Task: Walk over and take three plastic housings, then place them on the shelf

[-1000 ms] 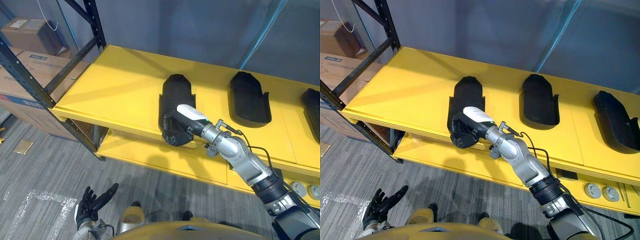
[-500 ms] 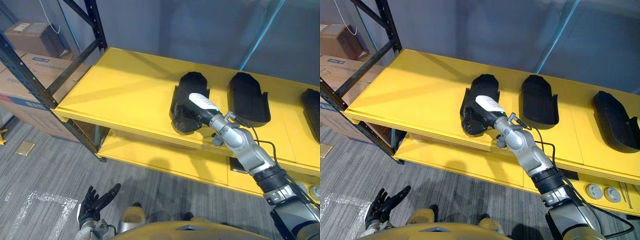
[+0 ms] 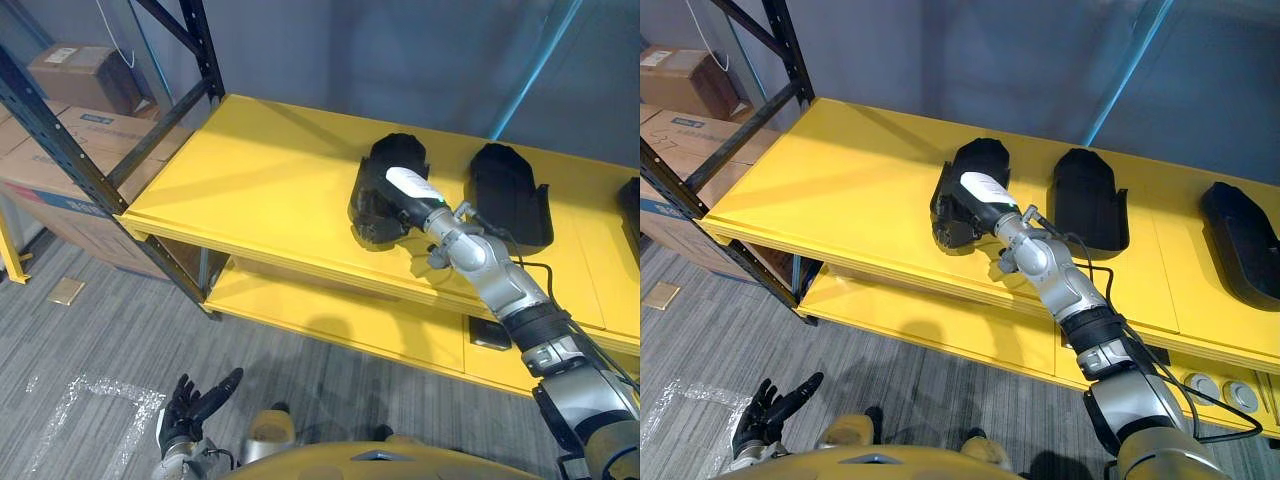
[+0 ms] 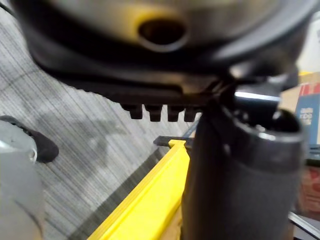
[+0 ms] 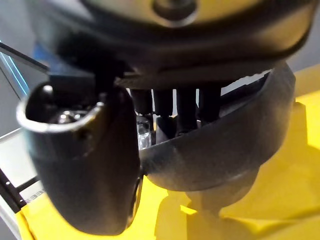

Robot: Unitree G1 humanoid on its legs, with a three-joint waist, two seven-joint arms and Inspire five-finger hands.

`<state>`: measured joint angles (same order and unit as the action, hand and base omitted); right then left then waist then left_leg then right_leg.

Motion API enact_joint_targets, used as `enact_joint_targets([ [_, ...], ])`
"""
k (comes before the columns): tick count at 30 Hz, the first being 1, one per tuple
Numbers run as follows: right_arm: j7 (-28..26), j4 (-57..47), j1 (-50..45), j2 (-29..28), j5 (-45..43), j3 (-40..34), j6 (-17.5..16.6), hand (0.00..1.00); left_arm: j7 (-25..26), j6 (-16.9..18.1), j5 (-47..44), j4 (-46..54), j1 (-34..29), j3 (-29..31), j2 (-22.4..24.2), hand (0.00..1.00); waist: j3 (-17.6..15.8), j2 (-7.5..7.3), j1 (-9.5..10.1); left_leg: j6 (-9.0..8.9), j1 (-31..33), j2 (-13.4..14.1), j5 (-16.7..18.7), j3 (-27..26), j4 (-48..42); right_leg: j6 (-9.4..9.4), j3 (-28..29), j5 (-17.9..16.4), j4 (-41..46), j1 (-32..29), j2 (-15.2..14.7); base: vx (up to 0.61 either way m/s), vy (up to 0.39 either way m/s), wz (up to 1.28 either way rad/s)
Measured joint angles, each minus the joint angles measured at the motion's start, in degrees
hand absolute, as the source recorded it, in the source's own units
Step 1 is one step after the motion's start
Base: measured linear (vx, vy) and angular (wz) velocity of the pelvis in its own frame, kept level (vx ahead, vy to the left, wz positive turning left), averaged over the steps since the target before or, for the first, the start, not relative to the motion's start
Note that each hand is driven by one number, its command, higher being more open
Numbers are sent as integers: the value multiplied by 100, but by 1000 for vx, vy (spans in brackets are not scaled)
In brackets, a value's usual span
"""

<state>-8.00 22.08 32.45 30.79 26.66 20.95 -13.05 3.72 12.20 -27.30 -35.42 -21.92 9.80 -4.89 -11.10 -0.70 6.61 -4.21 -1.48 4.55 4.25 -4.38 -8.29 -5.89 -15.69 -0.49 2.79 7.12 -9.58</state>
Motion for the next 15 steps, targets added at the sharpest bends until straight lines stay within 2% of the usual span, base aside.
enact_joint_targets([
  [5, 25, 405, 224, 0, 2, 119, -220, 0, 1, -10, 2, 0, 112, -2, 5, 100, -6, 12, 58, -12, -8, -1, -140, 112, 169, 0, -130, 0, -4, -2, -2, -17, -22, 11],
  [15, 126, 962, 608, -27, 3, 270, -257, 0, 97, -21, 41, 1, 162, -11, 54, 100, -21, 37, 158, -18, -83, -6, -315, 190, 394, 0, -218, 0, -5, 0, -7, -11, -11, 5],
])
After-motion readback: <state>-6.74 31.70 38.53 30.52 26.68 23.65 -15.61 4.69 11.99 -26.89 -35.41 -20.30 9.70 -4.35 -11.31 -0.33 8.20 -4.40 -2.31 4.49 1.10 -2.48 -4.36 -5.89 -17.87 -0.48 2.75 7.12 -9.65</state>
